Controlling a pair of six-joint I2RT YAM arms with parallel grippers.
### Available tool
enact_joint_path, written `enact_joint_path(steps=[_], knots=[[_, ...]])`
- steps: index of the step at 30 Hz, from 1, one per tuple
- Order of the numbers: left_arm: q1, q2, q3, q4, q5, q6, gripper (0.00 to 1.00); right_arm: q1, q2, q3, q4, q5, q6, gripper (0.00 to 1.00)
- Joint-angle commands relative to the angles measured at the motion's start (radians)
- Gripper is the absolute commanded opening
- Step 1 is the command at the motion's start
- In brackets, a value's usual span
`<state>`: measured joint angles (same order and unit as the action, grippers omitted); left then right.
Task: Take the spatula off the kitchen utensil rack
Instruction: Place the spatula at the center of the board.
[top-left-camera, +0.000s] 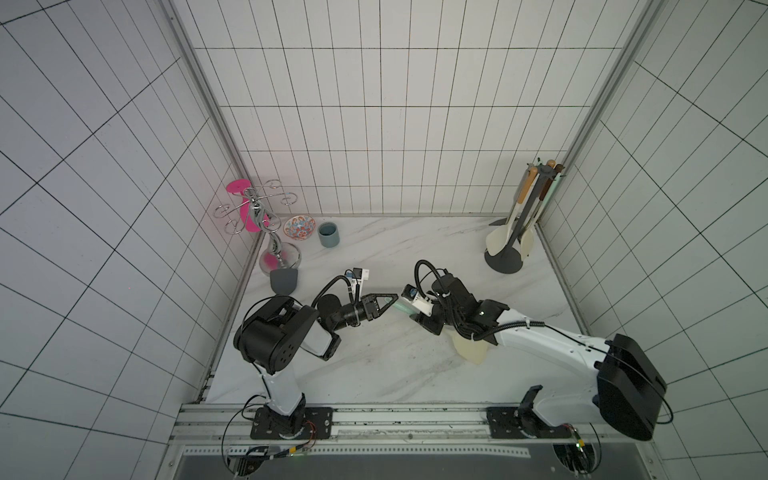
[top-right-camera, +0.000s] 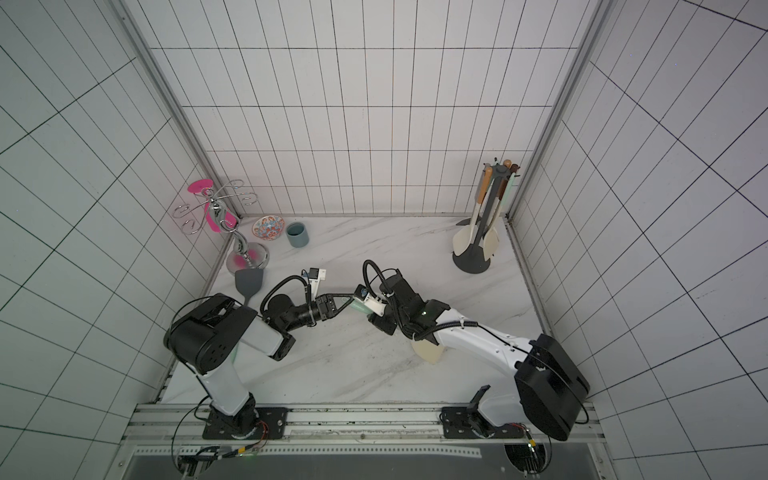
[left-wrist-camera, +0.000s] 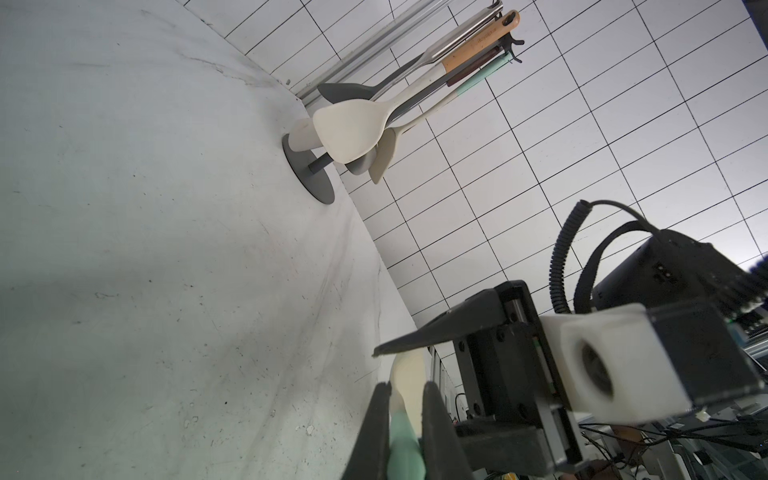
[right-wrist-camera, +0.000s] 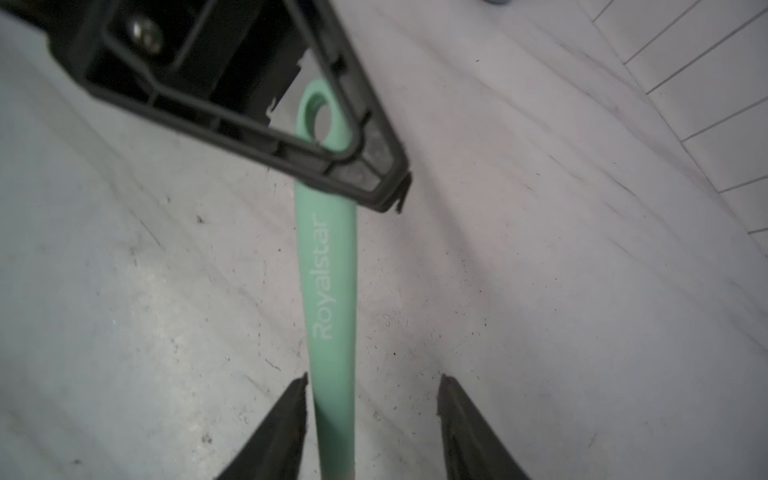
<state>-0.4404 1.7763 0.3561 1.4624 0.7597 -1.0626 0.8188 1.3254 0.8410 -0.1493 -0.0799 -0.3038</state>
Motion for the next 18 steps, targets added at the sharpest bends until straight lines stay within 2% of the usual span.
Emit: enact_joint_path(steps=[1, 3, 4, 6, 8, 13, 18], knots=[[0.012, -0.012, -0.026, 0.120, -0.028, 0.001, 0.00, 0.001, -0.082, 0.073, -0.020, 0.066, 0.232, 0.75], [0.017, -0.035, -0.045, 0.120, -0.048, 0.011, 0.00, -0.023, -0.116, 0.083, -0.070, 0.028, 0.384, 0.94], [0.018, -0.047, -0.054, 0.120, -0.058, 0.019, 0.00, -0.041, -0.128, 0.086, -0.084, -0.029, 0.476, 0.99], [0.019, -0.070, -0.072, 0.118, -0.079, 0.031, 0.00, -0.072, -0.144, 0.085, -0.084, -0.168, 0.638, 0.99], [0.022, -0.088, -0.088, 0.115, -0.100, 0.043, 0.00, -0.075, -0.154, 0.077, -0.061, -0.209, 0.813, 0.99], [0.039, -0.141, -0.138, 0.120, -0.156, 0.068, 0.00, -0.042, -0.160, 0.049, -0.019, -0.131, 1.289, 0.99], [0.049, -0.216, -0.176, 0.067, -0.207, 0.112, 0.00, -0.017, -0.129, 0.091, -0.114, -0.078, 1.577, 0.99]])
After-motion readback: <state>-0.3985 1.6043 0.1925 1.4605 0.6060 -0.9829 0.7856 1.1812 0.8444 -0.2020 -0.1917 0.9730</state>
